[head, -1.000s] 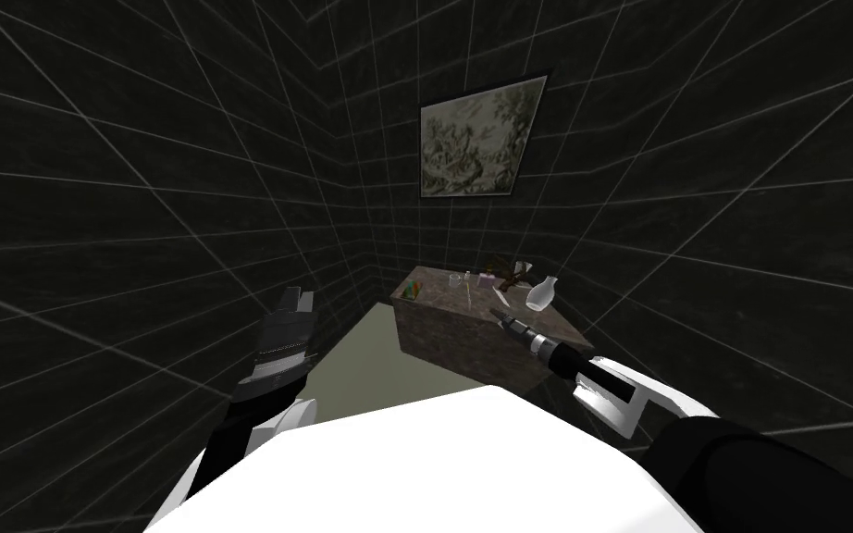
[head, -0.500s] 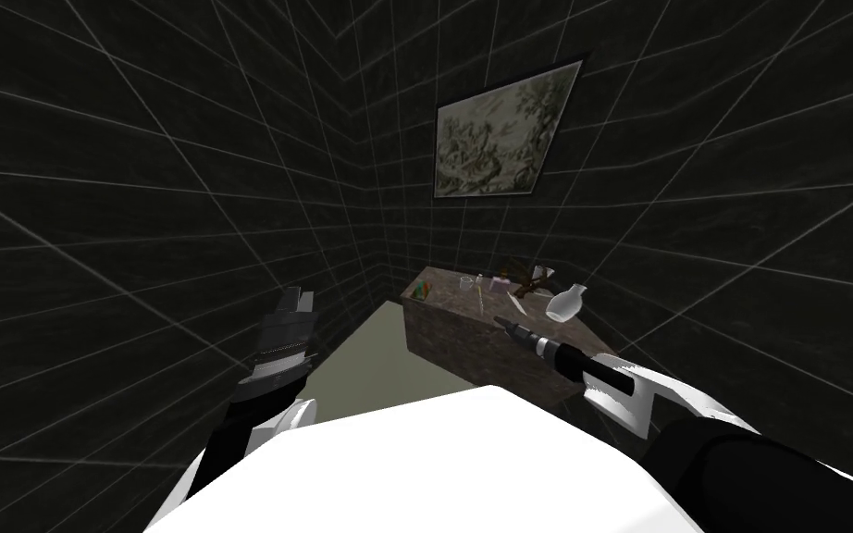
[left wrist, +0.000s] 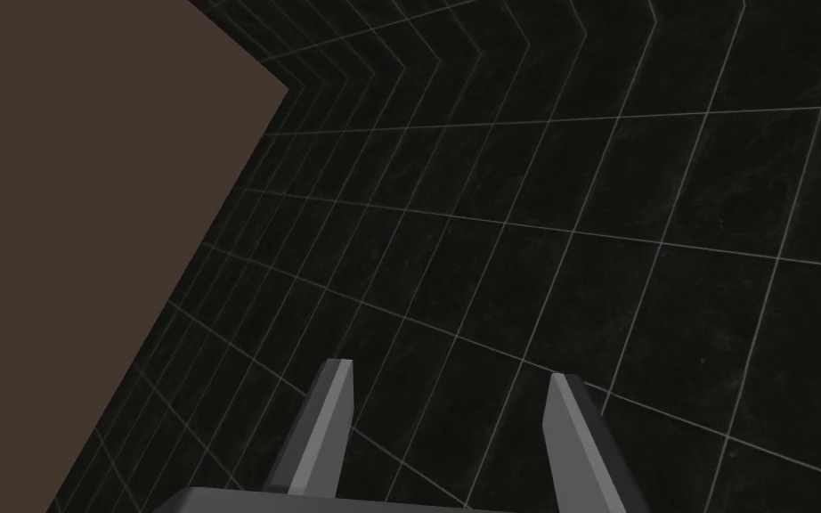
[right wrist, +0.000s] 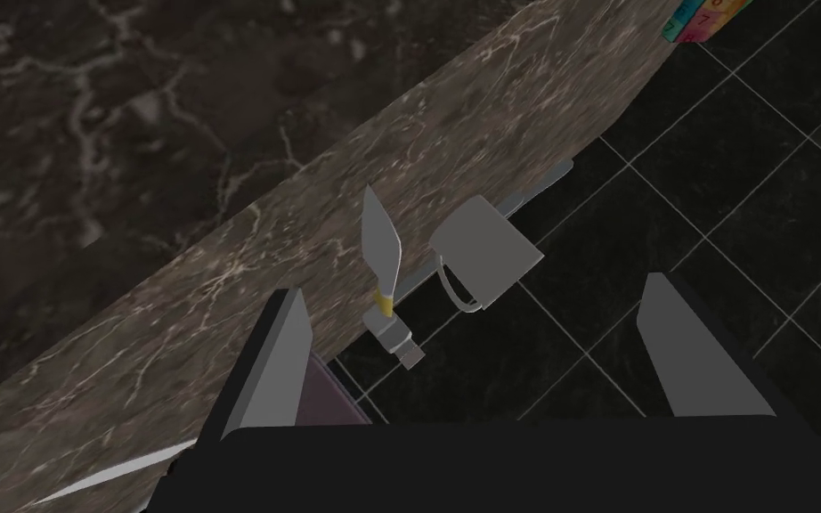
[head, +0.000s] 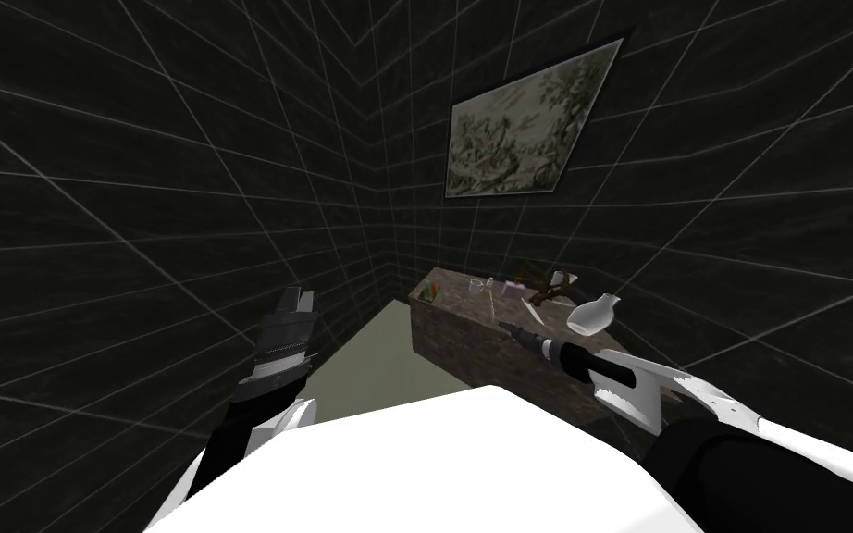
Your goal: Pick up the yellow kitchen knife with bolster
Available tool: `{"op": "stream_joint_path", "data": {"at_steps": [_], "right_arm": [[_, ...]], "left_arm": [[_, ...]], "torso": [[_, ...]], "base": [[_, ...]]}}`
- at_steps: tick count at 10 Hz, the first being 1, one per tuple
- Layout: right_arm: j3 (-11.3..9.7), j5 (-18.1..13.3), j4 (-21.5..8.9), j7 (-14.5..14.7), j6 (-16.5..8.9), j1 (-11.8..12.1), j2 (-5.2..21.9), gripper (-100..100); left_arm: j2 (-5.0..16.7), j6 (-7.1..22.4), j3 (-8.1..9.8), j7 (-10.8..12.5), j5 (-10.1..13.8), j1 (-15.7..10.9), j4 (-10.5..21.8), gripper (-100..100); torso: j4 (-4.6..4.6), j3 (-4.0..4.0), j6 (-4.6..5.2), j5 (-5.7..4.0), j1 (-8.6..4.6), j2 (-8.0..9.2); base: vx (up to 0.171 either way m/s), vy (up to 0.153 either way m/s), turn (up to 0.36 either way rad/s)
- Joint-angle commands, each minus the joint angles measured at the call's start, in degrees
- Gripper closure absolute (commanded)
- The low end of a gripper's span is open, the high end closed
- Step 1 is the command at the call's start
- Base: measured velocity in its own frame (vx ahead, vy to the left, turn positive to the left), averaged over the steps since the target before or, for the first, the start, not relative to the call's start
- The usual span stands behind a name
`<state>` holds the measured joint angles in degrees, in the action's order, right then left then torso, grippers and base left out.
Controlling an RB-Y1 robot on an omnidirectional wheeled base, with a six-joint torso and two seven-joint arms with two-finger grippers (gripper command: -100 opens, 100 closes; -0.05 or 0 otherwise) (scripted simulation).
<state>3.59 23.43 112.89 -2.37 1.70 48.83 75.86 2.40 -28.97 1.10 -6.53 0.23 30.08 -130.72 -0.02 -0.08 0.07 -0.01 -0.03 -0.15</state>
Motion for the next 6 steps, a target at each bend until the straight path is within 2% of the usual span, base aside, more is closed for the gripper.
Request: {"op": "stream_joint_path", "data": {"at_steps": [1, 2, 3, 4, 5, 6], "right_arm": [[-1.44, 1.59, -1.8, -0.14, -1.88, 0.21, 2.86, -100], [-1.44, 1.59, -1.8, -0.14, -1.88, 0.21, 3.77, -100], [-2.28, 3.0, -3.0, -0.37, -3.53, 0.84, 5.71, -100], [-2.28, 3.0, -3.0, -0.37, -3.53, 0.84, 6.65, -100], [-3.16, 4.37, -4.15, -0.64, -5.17, 1.4, 8.53, -100], [-3.16, 4.37, -4.15, -0.64, -5.17, 1.4, 9.35, -100]], "left_arm": [[0.0, 0.0, 0.0, 0.0, 0.0, 0.0, 0.0, 0], [0.0, 0.0, 0.0, 0.0, 0.0, 0.0, 0.0, 0], [0.0, 0.0, 0.0, 0.0, 0.0, 0.0, 0.0, 0], [0.0, 0.0, 0.0, 0.0, 0.0, 0.0, 0.0, 0], [0.0, 0.0, 0.0, 0.0, 0.0, 0.0, 0.0, 0], [0.0, 0.0, 0.0, 0.0, 0.0, 0.0, 0.0, 0]], "torso": [[0.0, 0.0, 0.0, 0.0, 0.0, 0.0], [-0.02, -0.04, -0.04, 0.0, 0.01, -0.07], [-0.01, -0.03, 0.0, 0.0, -0.01, -0.05], [-0.02, -0.05, -0.05, -0.01, -0.02, -0.08], [-0.02, -0.04, 0.0, 0.0, -0.03, -0.06], [-0.02, -0.06, -0.03, -0.01, -0.04, -0.1]], "base": [[0.058, 0.021, 0.19], [0.048, 0.01, 0.111], [0.052, 0.008, 0.208], [0.047, 0.002, 0.141], [0.062, 0.001, 0.178], [0.063, -0.004, 0.109]]}}
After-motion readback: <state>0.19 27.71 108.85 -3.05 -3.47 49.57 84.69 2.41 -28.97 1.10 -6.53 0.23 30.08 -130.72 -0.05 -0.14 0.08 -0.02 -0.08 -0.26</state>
